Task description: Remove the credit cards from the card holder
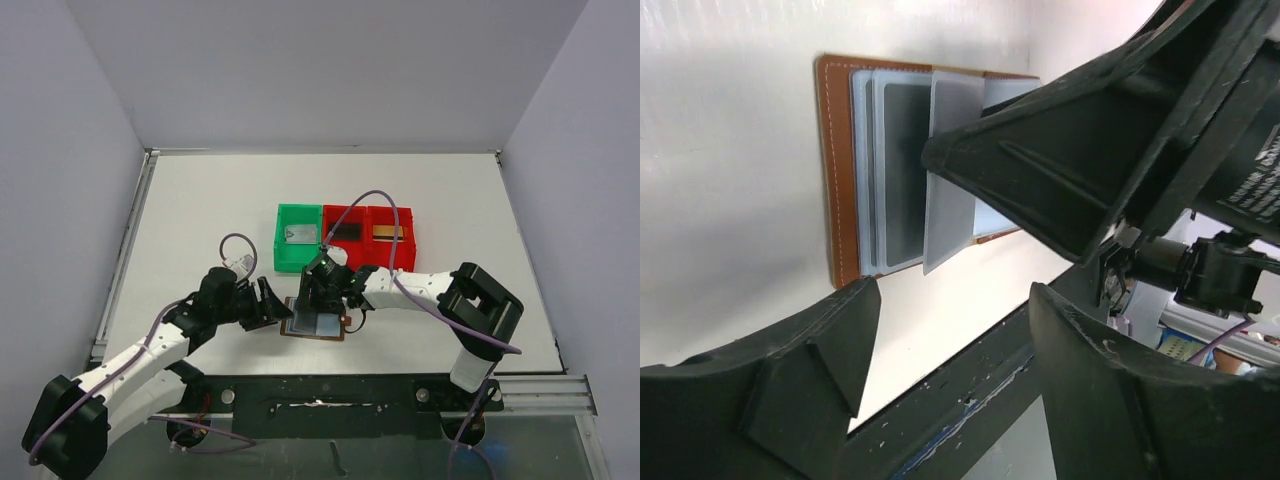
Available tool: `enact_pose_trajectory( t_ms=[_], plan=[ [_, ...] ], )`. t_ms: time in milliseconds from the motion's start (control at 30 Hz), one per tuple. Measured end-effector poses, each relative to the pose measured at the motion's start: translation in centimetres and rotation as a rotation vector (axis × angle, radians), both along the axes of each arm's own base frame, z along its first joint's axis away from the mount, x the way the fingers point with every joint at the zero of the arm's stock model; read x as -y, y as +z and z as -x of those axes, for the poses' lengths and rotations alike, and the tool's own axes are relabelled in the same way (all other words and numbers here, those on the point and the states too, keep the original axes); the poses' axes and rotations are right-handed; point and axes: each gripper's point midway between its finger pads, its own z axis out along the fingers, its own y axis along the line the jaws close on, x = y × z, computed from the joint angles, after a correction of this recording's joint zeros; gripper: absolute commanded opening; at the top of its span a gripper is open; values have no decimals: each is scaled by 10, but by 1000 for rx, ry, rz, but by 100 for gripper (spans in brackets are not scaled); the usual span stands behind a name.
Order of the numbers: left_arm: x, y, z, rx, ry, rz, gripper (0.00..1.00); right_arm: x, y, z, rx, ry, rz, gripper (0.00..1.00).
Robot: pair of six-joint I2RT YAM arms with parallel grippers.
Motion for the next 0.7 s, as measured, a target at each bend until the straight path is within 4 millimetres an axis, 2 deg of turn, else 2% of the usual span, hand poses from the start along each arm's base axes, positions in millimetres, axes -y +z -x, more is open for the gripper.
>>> enact_pose_trajectory(
  t_ms=[167, 333, 700],
  plan=[
    [9, -7, 5, -30, 4, 31, 52, 0, 0, 0, -6, 1, -6, 59],
    [17, -6, -3, -17, 15, 68, 47, 0, 0, 0, -7, 2, -8, 59],
    [25, -24, -8, -49, 15, 71, 36, 0, 0, 0, -15, 3, -15, 59]
  ],
)
